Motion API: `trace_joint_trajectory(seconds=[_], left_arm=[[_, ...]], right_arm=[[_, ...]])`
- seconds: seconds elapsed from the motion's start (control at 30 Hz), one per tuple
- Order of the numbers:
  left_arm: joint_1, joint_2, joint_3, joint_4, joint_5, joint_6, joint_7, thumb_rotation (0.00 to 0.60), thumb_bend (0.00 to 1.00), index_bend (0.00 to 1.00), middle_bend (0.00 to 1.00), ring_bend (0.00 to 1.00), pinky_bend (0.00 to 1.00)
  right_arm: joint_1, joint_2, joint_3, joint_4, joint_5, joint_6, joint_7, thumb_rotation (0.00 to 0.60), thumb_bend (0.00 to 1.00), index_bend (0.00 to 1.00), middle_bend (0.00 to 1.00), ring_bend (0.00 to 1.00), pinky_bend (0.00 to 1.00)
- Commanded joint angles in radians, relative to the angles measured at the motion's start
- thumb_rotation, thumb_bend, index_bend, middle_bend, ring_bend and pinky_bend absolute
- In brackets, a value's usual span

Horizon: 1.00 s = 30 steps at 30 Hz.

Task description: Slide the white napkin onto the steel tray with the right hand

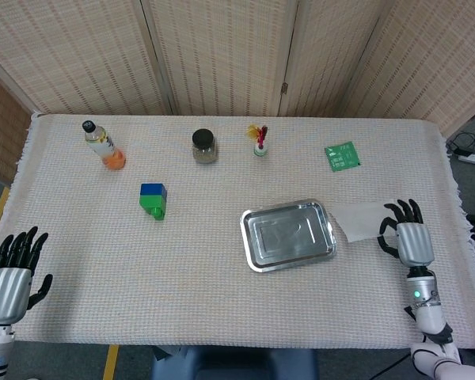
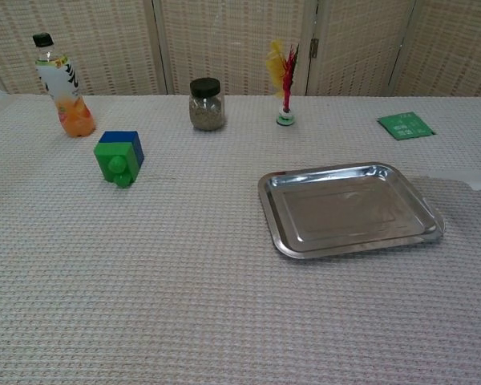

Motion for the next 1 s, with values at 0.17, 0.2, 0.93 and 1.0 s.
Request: trace_joint_trajectory(seconds=[0.17, 0.2, 0.93, 1.0], left_arm=[[0.001, 0.004, 0.003, -0.005, 0.007, 0.000, -0.005, 0.600, 0.44, 0.00, 0.00, 0.00, 0.00], [0.001, 0.004, 0.005, -0.006, 0.009, 0.001, -0.005, 0.600, 0.44, 0.00, 0.00, 0.00, 0.00], [0.016, 0.037, 0.013, -0.034, 0.045, 0.037, -0.063, 0.600, 0.44, 0.00, 0.00, 0.00, 0.00], [0.017, 0.040, 0.014, -0.036, 0.047, 0.038, -0.069, 0.600, 0.44, 0.00, 0.00, 0.00, 0.00]], right_arm=[[0.017, 0.008, 0.033, -0.077, 0.013, 0.070, 0.024, 0.600, 0.53, 0.78, 0.27, 0.11, 0.00], [0.021, 0.007, 0.033, -0.088, 0.009, 0.078, 0.020, 0.600, 0.53, 0.78, 0.27, 0.11, 0.00], [0.103, -0.115, -0.055, -0.191, -0.097, 0.058, -0.122, 0.600, 0.53, 0.79, 0.28, 0.12, 0.00], [0.116, -0.131, -0.054, -0.186, -0.097, 0.042, -0.127, 0.600, 0.53, 0.79, 0.28, 0.12, 0.00]])
